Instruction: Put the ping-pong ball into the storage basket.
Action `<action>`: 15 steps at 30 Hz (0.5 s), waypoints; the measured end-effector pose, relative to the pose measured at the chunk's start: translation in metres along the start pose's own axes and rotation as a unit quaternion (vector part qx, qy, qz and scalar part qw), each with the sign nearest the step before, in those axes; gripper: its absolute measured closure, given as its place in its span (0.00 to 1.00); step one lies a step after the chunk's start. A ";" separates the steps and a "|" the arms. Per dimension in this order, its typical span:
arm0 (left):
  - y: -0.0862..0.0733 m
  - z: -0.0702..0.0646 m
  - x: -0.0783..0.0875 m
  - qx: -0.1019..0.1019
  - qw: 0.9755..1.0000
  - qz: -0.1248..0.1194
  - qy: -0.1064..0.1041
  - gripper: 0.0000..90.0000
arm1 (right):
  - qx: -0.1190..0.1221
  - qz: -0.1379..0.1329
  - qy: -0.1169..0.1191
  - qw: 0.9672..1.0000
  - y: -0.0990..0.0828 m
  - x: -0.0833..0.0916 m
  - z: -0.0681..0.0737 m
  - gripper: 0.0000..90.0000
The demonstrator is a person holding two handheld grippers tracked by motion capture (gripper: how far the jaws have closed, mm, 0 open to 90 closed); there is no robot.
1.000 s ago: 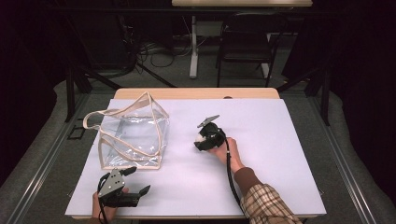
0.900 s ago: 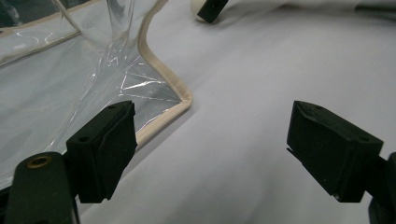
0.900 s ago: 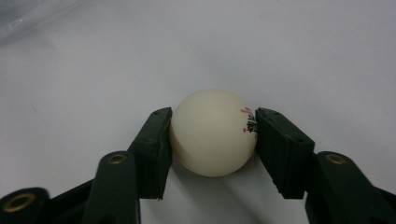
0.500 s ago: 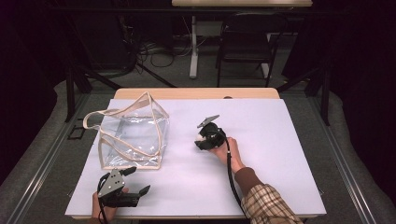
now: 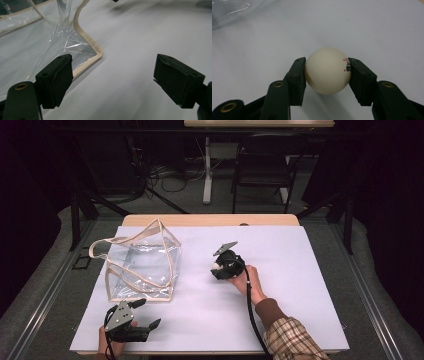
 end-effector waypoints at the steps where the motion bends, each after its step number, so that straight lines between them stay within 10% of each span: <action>1: 0.000 0.000 0.000 -0.001 1.000 0.000 0.000 0.18 | 0.002 0.000 -0.001 1.000 0.000 0.001 0.000 0.56; 15: 0.000 0.000 0.000 -0.001 1.000 0.000 -0.001 0.18 | 0.005 -0.011 0.000 1.000 0.004 0.016 -0.001 0.56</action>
Point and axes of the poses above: each handheld gripper's, and its own axes: x roughly backward along the jaws, y roughly out of its top, z roughly to its left, the point moved 1 cm from there along -x, roughly forward along the jaws, and after that the axes turned 2 degrees about z, right-handed, at the moved point
